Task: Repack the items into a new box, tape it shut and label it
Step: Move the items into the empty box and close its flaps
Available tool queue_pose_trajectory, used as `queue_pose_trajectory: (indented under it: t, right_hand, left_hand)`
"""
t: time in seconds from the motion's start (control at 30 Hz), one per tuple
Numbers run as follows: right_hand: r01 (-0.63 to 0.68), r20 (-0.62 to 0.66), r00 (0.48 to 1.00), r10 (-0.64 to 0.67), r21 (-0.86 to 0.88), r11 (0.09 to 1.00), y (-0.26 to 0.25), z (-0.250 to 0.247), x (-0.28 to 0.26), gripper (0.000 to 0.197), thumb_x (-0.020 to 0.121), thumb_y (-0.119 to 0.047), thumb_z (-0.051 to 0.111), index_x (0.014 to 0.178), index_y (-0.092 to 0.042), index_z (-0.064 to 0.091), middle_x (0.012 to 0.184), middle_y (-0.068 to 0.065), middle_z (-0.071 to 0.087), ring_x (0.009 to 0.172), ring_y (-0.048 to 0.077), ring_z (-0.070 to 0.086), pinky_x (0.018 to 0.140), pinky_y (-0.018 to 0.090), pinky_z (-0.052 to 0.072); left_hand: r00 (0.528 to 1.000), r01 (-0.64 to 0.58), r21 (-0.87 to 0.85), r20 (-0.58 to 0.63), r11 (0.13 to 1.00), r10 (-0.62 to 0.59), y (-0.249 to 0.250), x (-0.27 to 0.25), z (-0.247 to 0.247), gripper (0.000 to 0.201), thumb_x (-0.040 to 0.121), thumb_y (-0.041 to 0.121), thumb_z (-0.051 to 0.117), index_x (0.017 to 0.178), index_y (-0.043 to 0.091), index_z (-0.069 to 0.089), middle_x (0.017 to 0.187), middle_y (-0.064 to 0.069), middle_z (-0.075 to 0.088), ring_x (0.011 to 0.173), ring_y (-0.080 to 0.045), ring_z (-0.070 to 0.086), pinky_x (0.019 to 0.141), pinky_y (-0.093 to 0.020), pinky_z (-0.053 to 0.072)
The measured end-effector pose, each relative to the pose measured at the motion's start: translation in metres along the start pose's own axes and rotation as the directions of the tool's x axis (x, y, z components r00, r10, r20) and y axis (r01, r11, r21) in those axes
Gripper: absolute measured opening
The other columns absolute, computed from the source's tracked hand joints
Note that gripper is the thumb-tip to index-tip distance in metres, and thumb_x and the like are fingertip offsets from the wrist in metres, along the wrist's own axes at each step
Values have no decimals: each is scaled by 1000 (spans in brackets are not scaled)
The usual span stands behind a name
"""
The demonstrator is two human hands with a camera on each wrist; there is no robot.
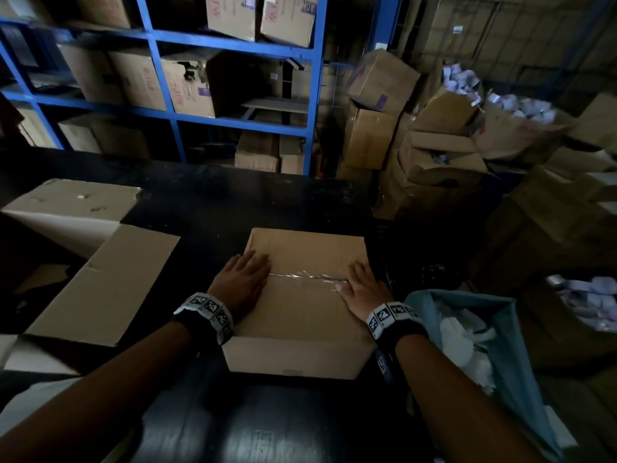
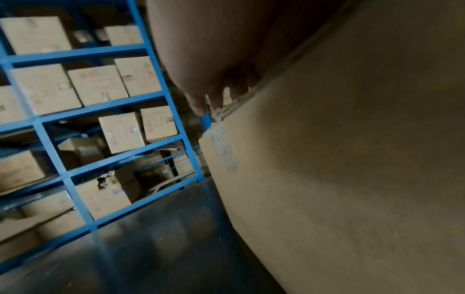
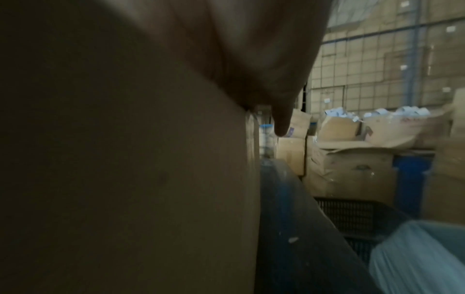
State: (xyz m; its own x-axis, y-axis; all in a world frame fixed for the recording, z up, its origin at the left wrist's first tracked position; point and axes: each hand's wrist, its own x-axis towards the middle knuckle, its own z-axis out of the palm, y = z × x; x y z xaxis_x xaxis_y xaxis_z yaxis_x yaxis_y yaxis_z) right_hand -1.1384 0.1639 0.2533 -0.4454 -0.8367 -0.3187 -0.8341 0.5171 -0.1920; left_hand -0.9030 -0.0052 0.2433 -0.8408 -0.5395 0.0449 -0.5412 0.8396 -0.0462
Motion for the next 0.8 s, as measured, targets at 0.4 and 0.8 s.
queue_pose_trajectory:
  t: [0.4,0.8]
  right_hand:
    - [11,-182,983,21,174,985,5,19,2,55,104,-31,17,152,-7,7,162,9,-3,149,22,-7,120,32,-1]
    - [88,-354,933,-60,65,994,-47,-11,-56,46,93,-25,51,138,-13,48,150,7,37,138,28,30,112,38,27]
  left_hand:
    - [963,212,-294,224,932,-148,-4,-3,-3,62,98,42,26,148,9,11,158,-8,3,146,-21,2,119,-40,9]
    - [972,234,-481,88,845,-218,-28,-144,14,74,78,60,32,131,12,50,133,-11,54,121,-28,51,104,-35,39]
